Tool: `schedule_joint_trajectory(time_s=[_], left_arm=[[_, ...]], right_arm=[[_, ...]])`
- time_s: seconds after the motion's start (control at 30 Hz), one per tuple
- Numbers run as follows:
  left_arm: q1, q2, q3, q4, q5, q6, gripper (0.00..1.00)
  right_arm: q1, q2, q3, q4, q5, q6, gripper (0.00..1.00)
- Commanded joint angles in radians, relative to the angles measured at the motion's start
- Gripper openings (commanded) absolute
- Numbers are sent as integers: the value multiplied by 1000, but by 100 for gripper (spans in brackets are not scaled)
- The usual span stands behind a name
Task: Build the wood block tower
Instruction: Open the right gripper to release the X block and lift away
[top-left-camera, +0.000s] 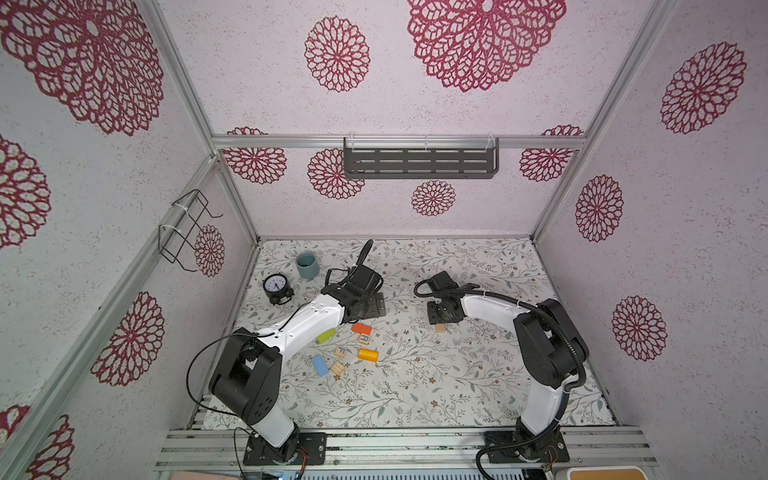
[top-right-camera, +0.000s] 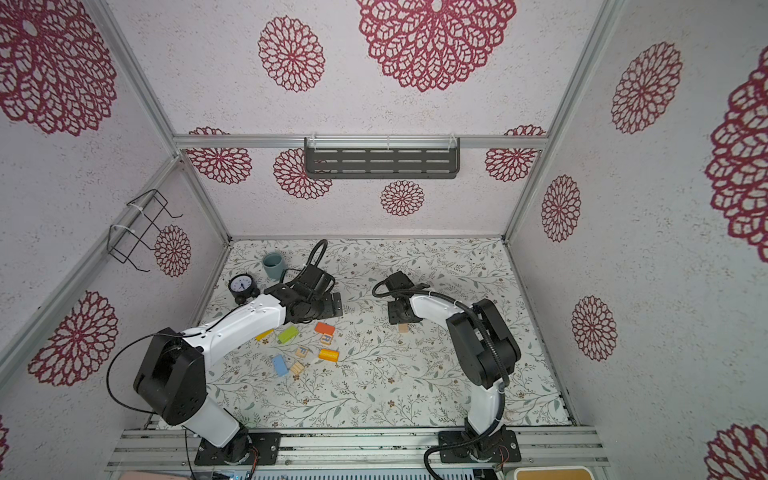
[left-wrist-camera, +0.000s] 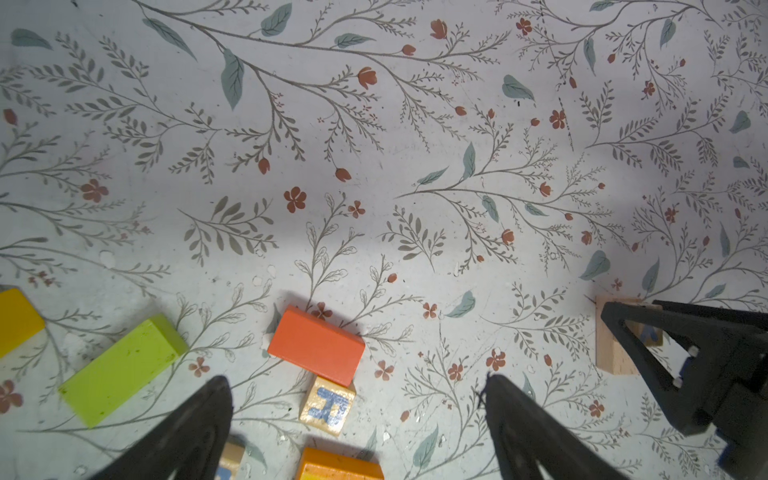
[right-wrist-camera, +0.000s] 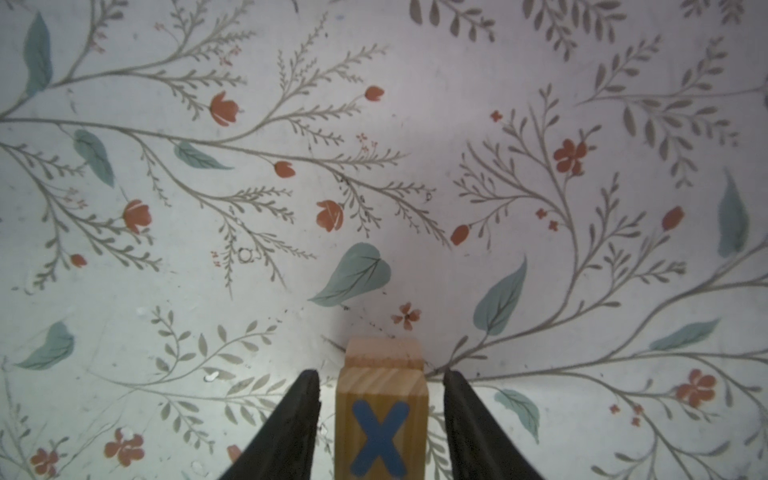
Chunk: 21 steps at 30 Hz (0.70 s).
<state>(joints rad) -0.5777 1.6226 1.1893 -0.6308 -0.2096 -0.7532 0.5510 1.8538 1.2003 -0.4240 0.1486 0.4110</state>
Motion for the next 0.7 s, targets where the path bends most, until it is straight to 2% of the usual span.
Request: schedule_joint_trajectory(time_s=[0.0, 0.13, 0.27, 0.47, 0.67], left_arm=[[10, -77, -31, -16, -45, -13, 97], [25, -118, -68, -52, -33, -17, 98], [32, -153, -115, -83, -9, -10, 79], [22, -132, -154, -92, 80, 14, 64], [-2, -81, -142, -81, 104, 24, 63]], right_arm=[[-6, -37, 2, -16, 1, -7, 57], [-6, -76, 10, -26, -10, -21, 58], [-6, -127, -5, -16, -28, -35, 59], [-7, -201, -32, -2, -66, -51, 61], [-8, -279, -65, 7, -91, -79, 69]])
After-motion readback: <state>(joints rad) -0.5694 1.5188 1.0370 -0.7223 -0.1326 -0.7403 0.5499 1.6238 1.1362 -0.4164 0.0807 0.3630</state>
